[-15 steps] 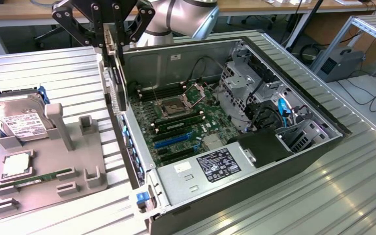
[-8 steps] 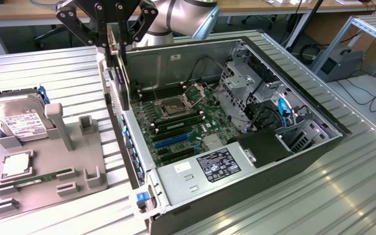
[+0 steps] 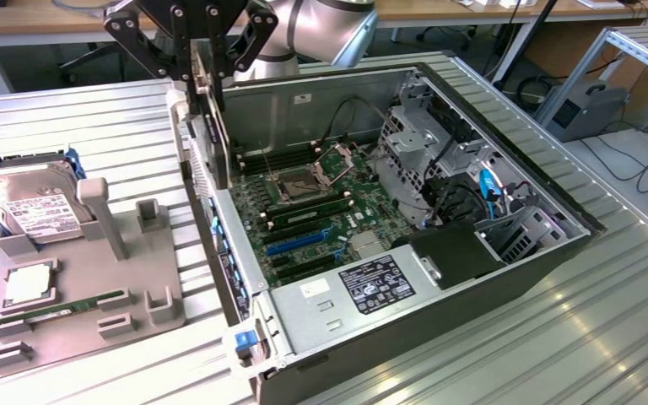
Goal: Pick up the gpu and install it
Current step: 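Pick up the gpu and move the gpu toward the slot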
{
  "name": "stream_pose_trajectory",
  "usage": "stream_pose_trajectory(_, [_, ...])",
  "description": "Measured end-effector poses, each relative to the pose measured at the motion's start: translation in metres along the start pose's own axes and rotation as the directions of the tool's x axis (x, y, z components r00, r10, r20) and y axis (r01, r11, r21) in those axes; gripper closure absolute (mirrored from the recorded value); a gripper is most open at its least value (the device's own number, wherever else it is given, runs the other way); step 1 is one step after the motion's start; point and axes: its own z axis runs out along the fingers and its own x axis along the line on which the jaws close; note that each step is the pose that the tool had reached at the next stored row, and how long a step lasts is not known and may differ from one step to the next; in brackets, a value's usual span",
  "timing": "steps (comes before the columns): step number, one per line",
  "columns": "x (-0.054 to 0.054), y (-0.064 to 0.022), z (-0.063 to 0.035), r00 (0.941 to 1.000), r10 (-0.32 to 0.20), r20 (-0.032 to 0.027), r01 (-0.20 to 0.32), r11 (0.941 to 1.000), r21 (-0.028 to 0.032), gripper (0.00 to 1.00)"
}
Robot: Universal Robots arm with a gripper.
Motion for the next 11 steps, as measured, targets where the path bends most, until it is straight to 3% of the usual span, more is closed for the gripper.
stream_pose_trajectory(11, [-0.0073, 0.0005, 0.0002, 1.0, 0.0, 0.0001, 0.0, 1.0, 0.0012, 0.73])
